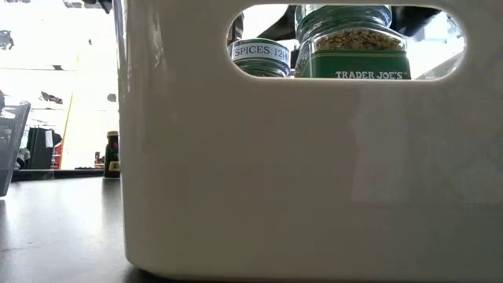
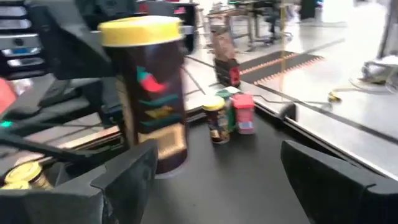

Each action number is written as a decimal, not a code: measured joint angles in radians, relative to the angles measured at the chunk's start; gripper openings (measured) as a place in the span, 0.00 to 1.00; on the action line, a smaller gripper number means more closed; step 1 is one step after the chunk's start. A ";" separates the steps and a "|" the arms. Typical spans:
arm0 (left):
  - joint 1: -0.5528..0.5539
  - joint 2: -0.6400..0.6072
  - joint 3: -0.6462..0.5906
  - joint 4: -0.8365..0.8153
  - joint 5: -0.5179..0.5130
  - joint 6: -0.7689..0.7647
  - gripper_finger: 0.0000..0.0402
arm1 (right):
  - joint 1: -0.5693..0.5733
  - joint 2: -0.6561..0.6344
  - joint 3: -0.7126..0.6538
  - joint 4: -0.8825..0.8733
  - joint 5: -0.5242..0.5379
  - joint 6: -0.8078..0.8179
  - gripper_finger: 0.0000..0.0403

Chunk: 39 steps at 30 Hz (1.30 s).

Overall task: Sort spices by type
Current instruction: Put the right yellow seasoning bottle into the black bin

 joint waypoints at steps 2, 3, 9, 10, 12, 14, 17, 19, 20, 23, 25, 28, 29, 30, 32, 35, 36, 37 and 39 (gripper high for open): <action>0.000 0.000 0.000 0.000 0.000 0.016 0.51 | 0.000 0.039 0.039 0.000 -0.042 -0.043 0.91; 0.000 0.000 0.000 0.001 0.000 0.017 0.51 | 0.000 0.057 0.060 0.000 -0.056 -0.064 0.91; 0.000 0.000 0.000 0.002 0.000 0.021 0.51 | -0.001 0.132 0.150 -0.003 -0.072 -0.085 0.91; 0.000 0.000 0.000 0.003 0.000 0.026 0.51 | -0.003 0.142 0.161 -0.003 -0.092 -0.085 0.91; 0.000 0.000 0.000 0.004 0.000 0.036 0.51 | -0.009 0.165 0.183 -0.006 -0.160 -0.084 0.91; 0.000 0.000 0.000 0.006 0.000 0.036 0.51 | -0.014 0.192 0.207 -0.001 -0.197 -0.084 0.91; 0.000 0.000 0.000 0.008 0.008 0.035 0.51 | -0.014 0.229 0.236 -0.008 -0.201 -0.084 0.91; 0.000 0.000 0.000 0.008 0.017 0.035 0.51 | -0.013 0.244 0.254 -0.031 -0.201 -0.084 0.91; 0.000 0.000 0.000 0.008 0.018 0.035 0.51 | -0.012 0.244 0.263 -0.051 -0.201 -0.084 0.90; 0.000 0.000 0.000 0.007 0.021 0.035 0.51 | -0.012 0.244 0.286 -0.098 -0.201 -0.084 0.87; 0.000 0.000 0.000 0.007 0.021 0.039 0.51 | -0.013 0.244 0.294 -0.120 -0.201 -0.085 0.82; 0.000 0.000 0.000 0.007 0.021 0.048 0.51 | -0.014 0.244 0.297 -0.127 -0.201 -0.084 0.72; 0.000 0.000 0.000 0.008 0.021 0.050 0.51 | -0.014 0.244 0.297 -0.131 -0.201 -0.084 0.69; 0.000 0.000 0.000 0.007 0.021 0.050 0.51 | -0.014 0.243 0.297 -0.138 -0.202 -0.084 0.65; 0.000 0.000 0.000 0.005 0.026 0.054 0.51 | -0.014 0.243 0.298 -0.145 -0.205 -0.084 0.60; -0.001 0.000 0.000 0.006 0.031 0.057 0.51 | -0.014 0.242 0.298 -0.144 -0.211 -0.081 0.55; -0.001 0.000 0.000 0.006 0.032 0.056 0.51 | -0.014 0.242 0.298 -0.144 -0.211 -0.081 0.55; -0.001 0.000 0.000 0.006 0.031 0.056 0.51 | -0.014 0.242 0.298 -0.144 -0.211 -0.081 0.55; 0.000 0.000 0.000 0.006 0.029 0.056 0.51 | -0.014 0.242 0.298 -0.145 -0.211 -0.081 0.55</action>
